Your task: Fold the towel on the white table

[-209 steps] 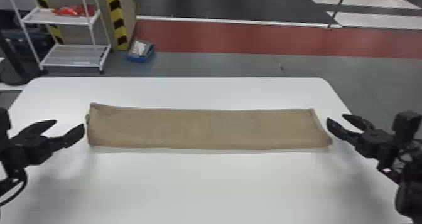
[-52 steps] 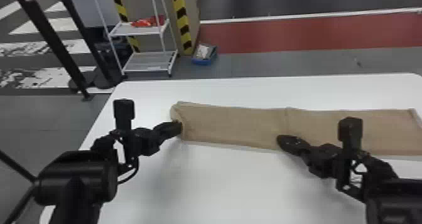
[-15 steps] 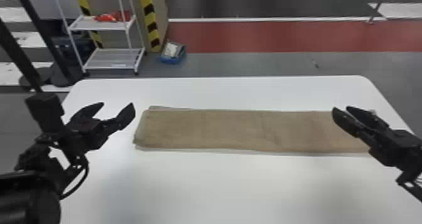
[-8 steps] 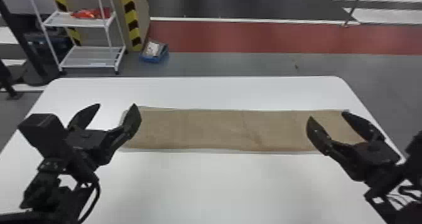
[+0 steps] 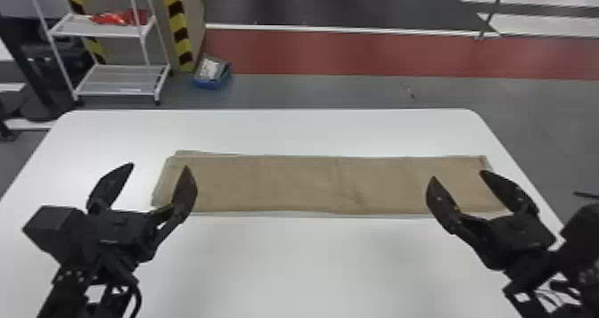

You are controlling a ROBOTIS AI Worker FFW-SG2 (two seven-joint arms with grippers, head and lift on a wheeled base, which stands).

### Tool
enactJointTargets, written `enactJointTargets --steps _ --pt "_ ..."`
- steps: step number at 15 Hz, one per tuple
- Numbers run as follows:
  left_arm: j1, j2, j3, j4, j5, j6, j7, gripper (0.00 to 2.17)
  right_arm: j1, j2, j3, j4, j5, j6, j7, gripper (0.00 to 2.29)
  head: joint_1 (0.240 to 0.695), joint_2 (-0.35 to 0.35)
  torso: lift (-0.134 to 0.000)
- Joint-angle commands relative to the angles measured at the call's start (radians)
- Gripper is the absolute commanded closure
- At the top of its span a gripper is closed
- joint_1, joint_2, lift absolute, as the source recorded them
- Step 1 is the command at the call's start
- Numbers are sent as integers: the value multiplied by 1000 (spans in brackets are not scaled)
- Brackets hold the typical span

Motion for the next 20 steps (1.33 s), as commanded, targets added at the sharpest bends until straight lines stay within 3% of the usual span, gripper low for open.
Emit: enactJointTargets --steps 1,3,8,11,20 --pt "22 4 4 -6 -8 -34 0 76 14 1 8 7 -3 -30 -4 39 695 -68 -123" --pt "36 4 4 -10 -37 -46 13 76 50 1 39 6 -5 -85 -21 39 695 -63 -123" --pt "82 4 4 -10 -42 -135 -1 76 128 1 203 4 50 -309 -142 56 695 -16 -123" --pt "101 4 4 -25 -42 -142 -3 76 139 1 249 7 66 -328 -211 66 695 15 -123" --pt "114 4 7 -39 -43 -139 13 76 139 1 246 7 55 -229 -214 76 695 40 -123"
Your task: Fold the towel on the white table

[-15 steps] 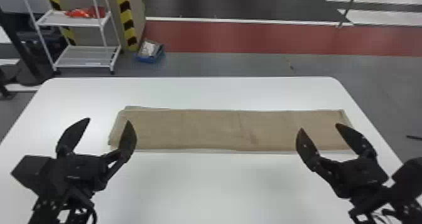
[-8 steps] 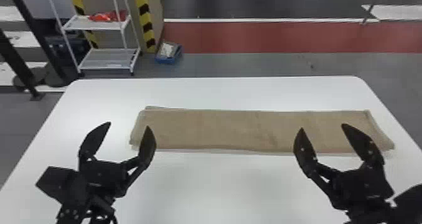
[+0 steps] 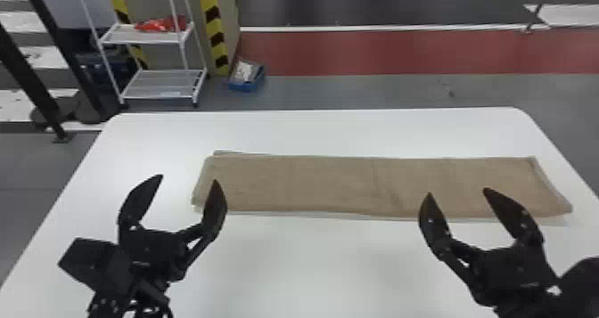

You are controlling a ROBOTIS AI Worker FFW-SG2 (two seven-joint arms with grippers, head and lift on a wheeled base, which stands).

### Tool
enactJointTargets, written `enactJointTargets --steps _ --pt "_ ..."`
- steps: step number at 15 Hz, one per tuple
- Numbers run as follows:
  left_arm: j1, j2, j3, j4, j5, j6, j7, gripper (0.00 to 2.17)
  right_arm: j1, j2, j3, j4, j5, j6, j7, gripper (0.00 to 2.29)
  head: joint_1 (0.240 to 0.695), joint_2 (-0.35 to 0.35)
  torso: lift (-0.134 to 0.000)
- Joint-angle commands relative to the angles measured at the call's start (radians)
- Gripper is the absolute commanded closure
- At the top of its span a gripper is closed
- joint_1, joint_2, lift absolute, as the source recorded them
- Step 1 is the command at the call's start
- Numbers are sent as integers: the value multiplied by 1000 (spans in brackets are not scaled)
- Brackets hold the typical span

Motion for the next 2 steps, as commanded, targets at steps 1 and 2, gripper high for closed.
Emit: enactJointTargets --steps 1,2 --pt "2 0 1 0 0 1 0 76 -3 1 2 1 0 5 0 76 695 41 -123" --pt "2 0 1 0 0 1 0 76 -3 1 2 1 0 8 0 80 695 43 -123"
